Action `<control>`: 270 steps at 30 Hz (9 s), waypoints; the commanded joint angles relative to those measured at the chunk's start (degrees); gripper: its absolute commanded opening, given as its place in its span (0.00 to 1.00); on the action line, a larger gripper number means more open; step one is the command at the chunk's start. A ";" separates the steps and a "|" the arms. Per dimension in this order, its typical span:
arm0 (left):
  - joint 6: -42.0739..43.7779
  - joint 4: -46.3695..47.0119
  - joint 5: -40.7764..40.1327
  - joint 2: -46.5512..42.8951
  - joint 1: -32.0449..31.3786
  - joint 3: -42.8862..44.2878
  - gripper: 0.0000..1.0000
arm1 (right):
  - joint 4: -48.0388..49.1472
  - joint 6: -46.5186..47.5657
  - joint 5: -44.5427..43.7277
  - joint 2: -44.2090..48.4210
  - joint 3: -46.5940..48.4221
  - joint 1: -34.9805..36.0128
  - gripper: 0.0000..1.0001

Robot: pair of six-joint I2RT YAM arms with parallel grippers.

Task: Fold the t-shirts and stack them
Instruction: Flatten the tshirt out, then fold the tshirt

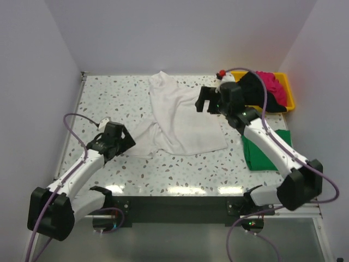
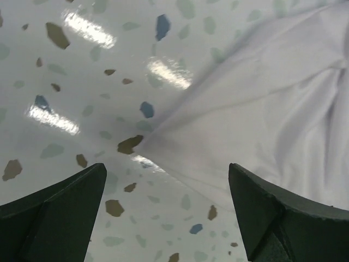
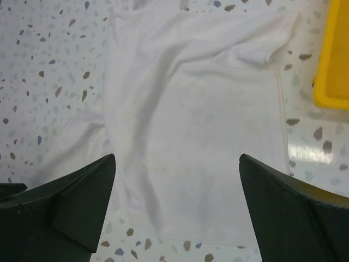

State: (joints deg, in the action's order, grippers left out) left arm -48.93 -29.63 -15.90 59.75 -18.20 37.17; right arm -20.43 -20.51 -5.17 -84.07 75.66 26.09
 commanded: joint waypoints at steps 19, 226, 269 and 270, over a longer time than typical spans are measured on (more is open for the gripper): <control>0.06 8.18 0.08 15.31 5.19 -5.35 0.55 | -6.46 -14.29 -10.12 24.31 -30.57 -0.33 0.99; 9.63 9.76 7.11 32.78 11.96 24.26 1.00 | 7.24 -4.89 11.85 -16.37 -6.32 -8.33 0.99; 15.96 0.55 12.04 69.48 19.87 78.49 1.00 | -1.02 1.26 -4.68 -40.48 27.61 -8.33 0.99; 16.14 0.01 11.51 67.89 19.95 77.80 1.00 | -1.11 1.53 -4.33 -39.25 27.53 -8.16 0.99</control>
State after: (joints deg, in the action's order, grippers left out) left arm -35.73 -26.59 -3.66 134.19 0.86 112.31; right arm -21.04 -21.15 -10.94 -129.60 101.03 17.50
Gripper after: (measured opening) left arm 0.997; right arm 0.985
